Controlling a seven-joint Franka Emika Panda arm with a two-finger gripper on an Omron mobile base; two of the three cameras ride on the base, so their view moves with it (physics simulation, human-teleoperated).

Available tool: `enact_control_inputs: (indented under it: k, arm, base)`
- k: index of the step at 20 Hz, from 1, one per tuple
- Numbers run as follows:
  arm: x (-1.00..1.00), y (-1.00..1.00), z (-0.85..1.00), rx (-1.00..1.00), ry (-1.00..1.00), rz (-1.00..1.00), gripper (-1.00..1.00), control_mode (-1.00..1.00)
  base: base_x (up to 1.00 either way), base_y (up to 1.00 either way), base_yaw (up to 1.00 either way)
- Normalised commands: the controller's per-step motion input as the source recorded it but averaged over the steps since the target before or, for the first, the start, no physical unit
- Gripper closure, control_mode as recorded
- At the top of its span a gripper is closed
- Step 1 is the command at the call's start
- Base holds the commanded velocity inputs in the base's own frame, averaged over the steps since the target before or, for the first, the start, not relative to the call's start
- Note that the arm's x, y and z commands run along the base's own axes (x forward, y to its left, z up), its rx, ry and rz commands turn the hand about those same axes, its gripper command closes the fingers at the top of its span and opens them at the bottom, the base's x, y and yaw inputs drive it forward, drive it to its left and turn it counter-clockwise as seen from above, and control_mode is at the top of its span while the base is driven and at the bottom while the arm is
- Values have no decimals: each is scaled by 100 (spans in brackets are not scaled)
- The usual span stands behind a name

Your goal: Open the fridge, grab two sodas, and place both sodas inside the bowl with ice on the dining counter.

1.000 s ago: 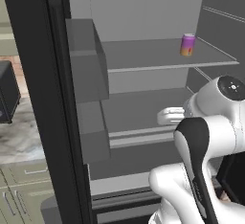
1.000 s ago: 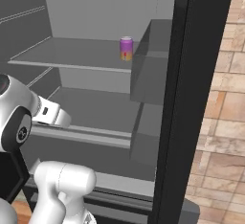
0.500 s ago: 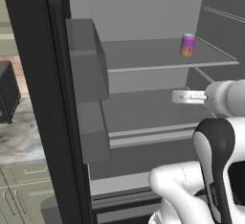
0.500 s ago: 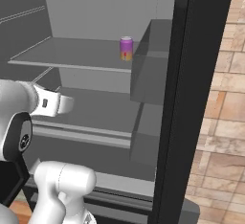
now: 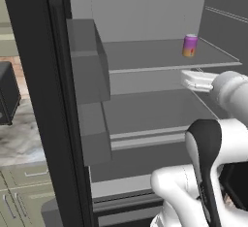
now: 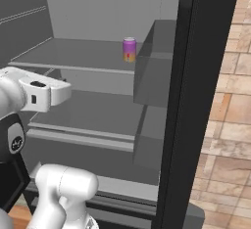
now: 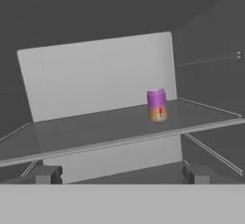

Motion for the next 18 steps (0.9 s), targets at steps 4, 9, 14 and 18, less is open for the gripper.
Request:
enact_control_inputs:
  k: [4,9,14,18]
  arm:
    - [16,-4,0,0,1,-1,-100,-100]
    - [30,-31,2,2,0,0,-100,-100]
    - [32,-24,1,0,0,0,-100,-100]
    - [34,-21,2,0,0,0,-100,-100]
  base:
    - [0,0,0]
    - [0,0,0]
    - [0,0,0]
    - [0,0,0]
